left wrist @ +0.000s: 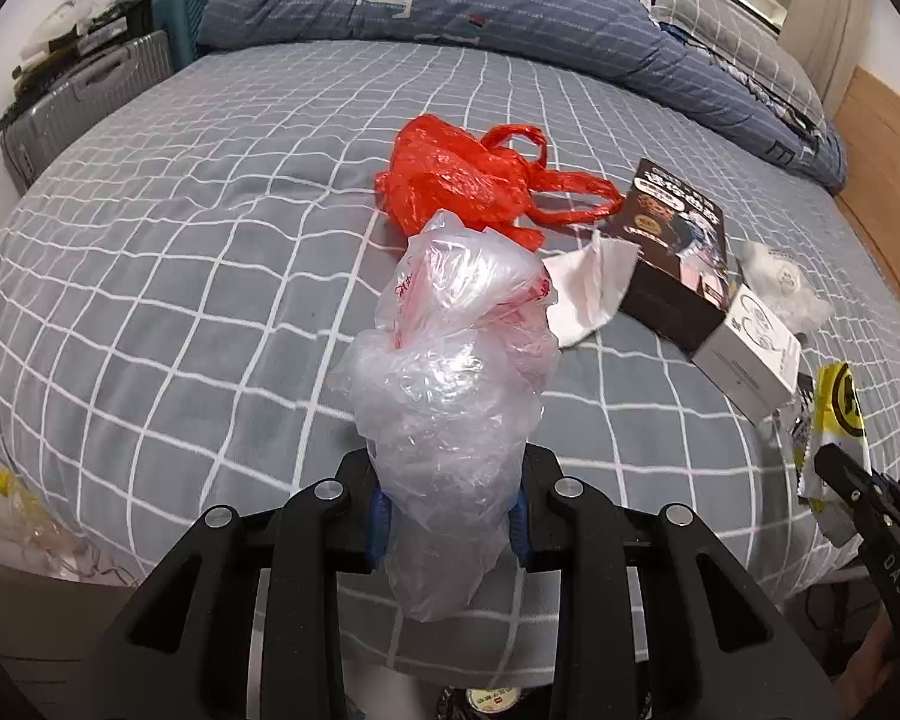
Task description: Collect trash
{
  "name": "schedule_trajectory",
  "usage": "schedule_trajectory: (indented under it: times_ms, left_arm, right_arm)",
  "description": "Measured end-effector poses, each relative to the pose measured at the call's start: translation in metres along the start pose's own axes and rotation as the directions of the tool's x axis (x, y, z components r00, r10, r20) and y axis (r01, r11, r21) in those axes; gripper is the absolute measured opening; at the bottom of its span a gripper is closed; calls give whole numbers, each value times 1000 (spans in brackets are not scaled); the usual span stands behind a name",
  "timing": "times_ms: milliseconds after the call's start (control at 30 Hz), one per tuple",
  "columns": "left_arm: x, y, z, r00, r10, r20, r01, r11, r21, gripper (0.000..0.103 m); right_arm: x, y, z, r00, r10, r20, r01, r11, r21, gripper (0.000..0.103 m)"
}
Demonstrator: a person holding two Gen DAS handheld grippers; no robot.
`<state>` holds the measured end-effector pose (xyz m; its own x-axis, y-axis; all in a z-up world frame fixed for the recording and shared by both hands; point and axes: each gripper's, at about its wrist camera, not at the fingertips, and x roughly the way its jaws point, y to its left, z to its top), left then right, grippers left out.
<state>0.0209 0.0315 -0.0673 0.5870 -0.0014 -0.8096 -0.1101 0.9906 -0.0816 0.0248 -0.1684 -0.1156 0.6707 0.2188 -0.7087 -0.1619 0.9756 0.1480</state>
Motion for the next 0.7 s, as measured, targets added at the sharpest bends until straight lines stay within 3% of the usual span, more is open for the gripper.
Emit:
schedule_trajectory:
  times_ms: [700]
  left_arm:
    - [-26, -19, -37, 1000, 3, 9, -3, 1000, 19, 29]
  right_arm:
    - [-24, -3, -25, 999, -45, 0, 45, 999, -14, 9]
